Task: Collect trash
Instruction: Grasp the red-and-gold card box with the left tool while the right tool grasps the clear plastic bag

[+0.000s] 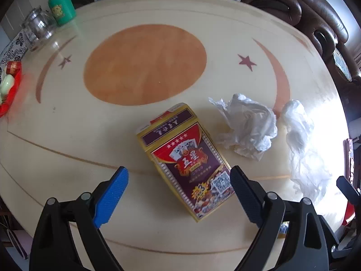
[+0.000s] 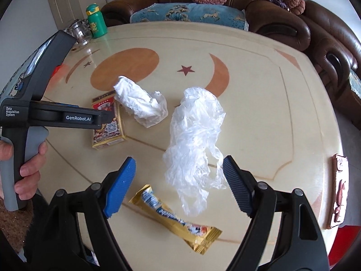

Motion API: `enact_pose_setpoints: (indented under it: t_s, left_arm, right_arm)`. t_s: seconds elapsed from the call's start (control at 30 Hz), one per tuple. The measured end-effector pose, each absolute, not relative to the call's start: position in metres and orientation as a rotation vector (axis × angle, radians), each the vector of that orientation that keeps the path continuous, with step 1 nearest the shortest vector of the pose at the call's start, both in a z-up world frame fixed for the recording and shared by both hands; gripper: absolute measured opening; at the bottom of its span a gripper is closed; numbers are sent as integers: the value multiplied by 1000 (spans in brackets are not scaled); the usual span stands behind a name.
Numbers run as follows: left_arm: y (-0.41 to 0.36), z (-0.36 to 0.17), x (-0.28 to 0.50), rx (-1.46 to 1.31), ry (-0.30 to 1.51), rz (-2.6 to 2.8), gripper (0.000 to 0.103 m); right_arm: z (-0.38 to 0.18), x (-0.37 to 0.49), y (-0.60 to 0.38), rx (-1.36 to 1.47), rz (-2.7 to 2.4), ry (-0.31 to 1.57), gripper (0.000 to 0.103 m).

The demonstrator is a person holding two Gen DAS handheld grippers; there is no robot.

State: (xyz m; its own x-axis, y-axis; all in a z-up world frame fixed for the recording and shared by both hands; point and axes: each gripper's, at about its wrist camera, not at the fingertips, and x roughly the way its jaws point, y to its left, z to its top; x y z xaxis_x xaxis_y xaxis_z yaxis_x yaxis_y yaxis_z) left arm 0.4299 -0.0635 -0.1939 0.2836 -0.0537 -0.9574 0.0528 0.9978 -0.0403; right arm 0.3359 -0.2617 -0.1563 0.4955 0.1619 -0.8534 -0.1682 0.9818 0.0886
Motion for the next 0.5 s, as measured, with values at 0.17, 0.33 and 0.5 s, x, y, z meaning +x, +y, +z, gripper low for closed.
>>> enact_pose_setpoints:
  t_s: [0.17, 0.33, 0.5]
  left_arm:
    - [-64, -206, 440, -25, 1304, -58, 89]
    - [-58, -217, 454, -80, 1336, -43, 89]
    - [-58, -225, 462, -91, 1352, -28, 90]
  right_arm:
    - [-165, 347, -263, -2, 199, 1048, 78]
    - [-174, 358, -263, -4, 190, 1062, 78]
    - [-185, 371, -268, 15, 172, 1085, 78]
